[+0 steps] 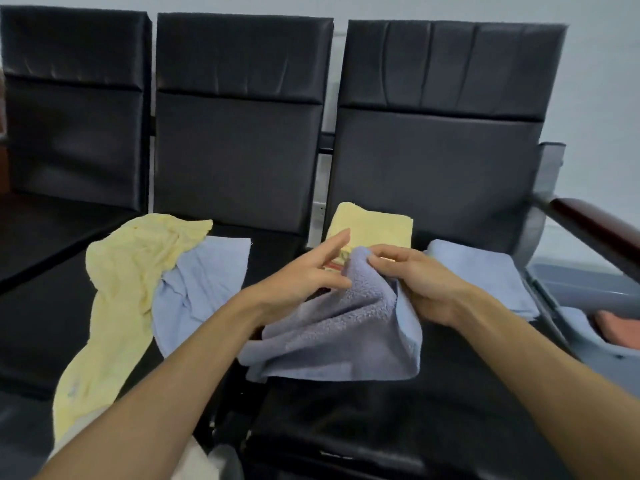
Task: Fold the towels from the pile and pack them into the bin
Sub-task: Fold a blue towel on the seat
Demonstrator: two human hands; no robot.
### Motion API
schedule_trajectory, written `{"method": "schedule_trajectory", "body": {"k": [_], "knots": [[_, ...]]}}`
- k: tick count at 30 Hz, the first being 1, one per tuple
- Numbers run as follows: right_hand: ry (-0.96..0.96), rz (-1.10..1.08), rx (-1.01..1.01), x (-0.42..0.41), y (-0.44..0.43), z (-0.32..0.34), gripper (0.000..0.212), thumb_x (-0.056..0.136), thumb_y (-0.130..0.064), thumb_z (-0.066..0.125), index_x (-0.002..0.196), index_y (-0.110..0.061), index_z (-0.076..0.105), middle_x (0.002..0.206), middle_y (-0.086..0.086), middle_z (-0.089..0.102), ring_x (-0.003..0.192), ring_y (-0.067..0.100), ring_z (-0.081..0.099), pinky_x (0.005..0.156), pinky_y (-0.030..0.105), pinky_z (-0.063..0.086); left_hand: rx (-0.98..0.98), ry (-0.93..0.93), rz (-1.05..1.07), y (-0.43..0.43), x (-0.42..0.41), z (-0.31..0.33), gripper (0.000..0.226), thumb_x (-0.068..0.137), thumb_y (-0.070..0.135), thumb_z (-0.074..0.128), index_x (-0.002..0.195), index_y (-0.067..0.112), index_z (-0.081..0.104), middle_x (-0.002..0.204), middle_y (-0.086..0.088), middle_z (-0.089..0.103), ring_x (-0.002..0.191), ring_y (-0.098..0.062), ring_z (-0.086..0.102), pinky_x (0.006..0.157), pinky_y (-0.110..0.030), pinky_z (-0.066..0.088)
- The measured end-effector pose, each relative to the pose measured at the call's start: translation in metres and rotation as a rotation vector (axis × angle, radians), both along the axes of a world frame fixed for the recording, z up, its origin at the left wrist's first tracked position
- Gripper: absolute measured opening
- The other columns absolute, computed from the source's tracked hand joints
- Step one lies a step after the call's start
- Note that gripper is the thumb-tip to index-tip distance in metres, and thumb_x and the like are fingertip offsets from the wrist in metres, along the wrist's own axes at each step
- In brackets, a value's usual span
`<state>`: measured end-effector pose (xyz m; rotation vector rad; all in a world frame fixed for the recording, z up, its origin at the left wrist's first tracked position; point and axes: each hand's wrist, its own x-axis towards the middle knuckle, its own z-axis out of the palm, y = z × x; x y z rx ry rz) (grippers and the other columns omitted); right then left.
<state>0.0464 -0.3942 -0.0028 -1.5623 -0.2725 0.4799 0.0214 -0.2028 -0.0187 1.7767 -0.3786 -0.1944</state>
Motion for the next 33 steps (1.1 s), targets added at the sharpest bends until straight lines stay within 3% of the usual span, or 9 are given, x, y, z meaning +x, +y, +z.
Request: {"method": "schedule_trajectory", "body": {"k": [4, 7, 13, 17, 21, 23, 27, 30, 33], "knots": [[-0.095, 0.086, -0.15, -0.012, -0.037, -0.007, 0.019, 0.093, -0.006, 0.058, 0.11, -0.009, 0.067, 0.106, 0.011, 0.07, 0.101, 0.024, 0.064, 0.094, 0.036, 0.048, 0.062, -0.02, -0.008, -0.02, -0.003, -0.004, 0.057, 0.093, 0.019, 0.061, 0.145, 0.023, 0.038, 0.123, 0.004, 0.062, 0.115, -0.002, 0.058, 0.105, -0.024, 0.043], [-0.209, 0.068, -0.241, -0.021, -0.062, -0.02, 0.026, 0.088, -0.003, 0.064, 0.112, -0.012, 0.068, 0.111, 0.006, 0.071, 0.108, 0.021, 0.065, 0.096, 0.034, 0.05, 0.2, -0.053, -0.065, -0.033, 0.001, -0.014, 0.051, 0.089, 0.029, 0.068, 0.136, 0.025, 0.05, 0.122, 0.005, 0.062, 0.118, -0.009, 0.057, 0.105, -0.032, 0.044], [-0.603, -0.018, -0.832, -0.019, -0.086, -0.034, 0.023, 0.086, -0.009, 0.062, 0.104, -0.022, 0.067, 0.098, -0.007, 0.068, 0.091, 0.011, 0.062, 0.082, 0.028, 0.052, 0.677, -0.414, 0.009, -0.046, 0.005, -0.025, 0.017, 0.09, 0.035, 0.064, 0.09, 0.018, 0.068, 0.084, 0.004, 0.066, 0.078, -0.013, 0.059, 0.07, -0.03, 0.049], [-0.69, -0.031, -1.151, -0.017, -0.104, -0.044, 0.026, 0.088, -0.013, 0.054, 0.069, -0.031, 0.052, 0.07, -0.007, 0.057, 0.071, 0.021, 0.052, 0.059, 0.029, 0.042, 0.9, -0.561, 0.22, -0.04, 0.004, -0.025, 0.026, 0.089, 0.051, 0.06, 0.082, 0.025, 0.06, 0.078, 0.012, 0.059, 0.073, -0.011, 0.056, 0.061, -0.032, 0.041], [-0.658, -0.222, -1.008, -0.012, -0.121, -0.046, 0.019, 0.094, -0.015, 0.052, 0.083, -0.017, 0.067, 0.081, 0.002, 0.065, 0.079, 0.024, 0.057, 0.068, 0.034, 0.046, 0.881, -0.439, 0.212, -0.023, 0.004, -0.021, 0.043, 0.079, 0.064, 0.061, 0.069, 0.023, 0.052, 0.066, 0.003, 0.057, 0.061, -0.016, 0.053, 0.055, -0.032, 0.039], [-0.617, -0.367, -0.794, -0.009, -0.126, -0.042, 0.018, 0.096, -0.014, 0.052, 0.088, -0.011, 0.068, 0.085, 0.005, 0.067, 0.082, 0.024, 0.061, 0.073, 0.04, 0.055, 0.782, -0.359, 0.125, -0.014, 0.004, -0.019, 0.033, 0.08, 0.055, 0.066, 0.069, 0.026, 0.055, 0.069, 0.007, 0.06, 0.064, -0.012, 0.057, 0.059, -0.029, 0.042], [-0.466, -0.562, -0.361, -0.014, -0.127, -0.031, 0.019, 0.097, -0.016, 0.056, 0.084, -0.007, 0.066, 0.078, 0.003, 0.06, 0.072, 0.014, 0.058, 0.06, 0.03, 0.06, 0.624, -0.357, 0.166, 0.005, 0.006, -0.011, 0.018, 0.082, 0.034, 0.074, 0.081, 0.023, 0.059, 0.075, 0.011, 0.062, 0.064, 0.001, 0.055, 0.059, -0.017, 0.041], [-0.505, -0.662, -0.414, -0.013, -0.129, -0.033, 0.026, 0.096, -0.024, 0.057, 0.075, -0.009, 0.061, 0.064, 0.002, 0.051, 0.052, 0.018, 0.047, 0.043, 0.027, 0.046, 0.455, -0.281, 0.264, 0.018, 0.009, -0.006, 0.021, 0.08, 0.02, 0.078, 0.083, 0.014, 0.057, 0.066, 0.005, 0.062, 0.055, -0.01, 0.055, 0.056, -0.027, 0.045], [-0.501, -0.688, -0.462, -0.007, -0.129, -0.038, 0.023, 0.093, -0.029, 0.061, 0.075, -0.016, 0.063, 0.06, -0.001, 0.051, 0.049, 0.014, 0.042, 0.044, 0.025, 0.038, 0.233, -0.18, 0.302, 0.021, 0.009, -0.006, 0.017, 0.082, 0.01, 0.076, 0.085, 0.006, 0.059, 0.057, 0.005, 0.059, 0.043, -0.011, 0.048, 0.043, -0.019, 0.038]]}}
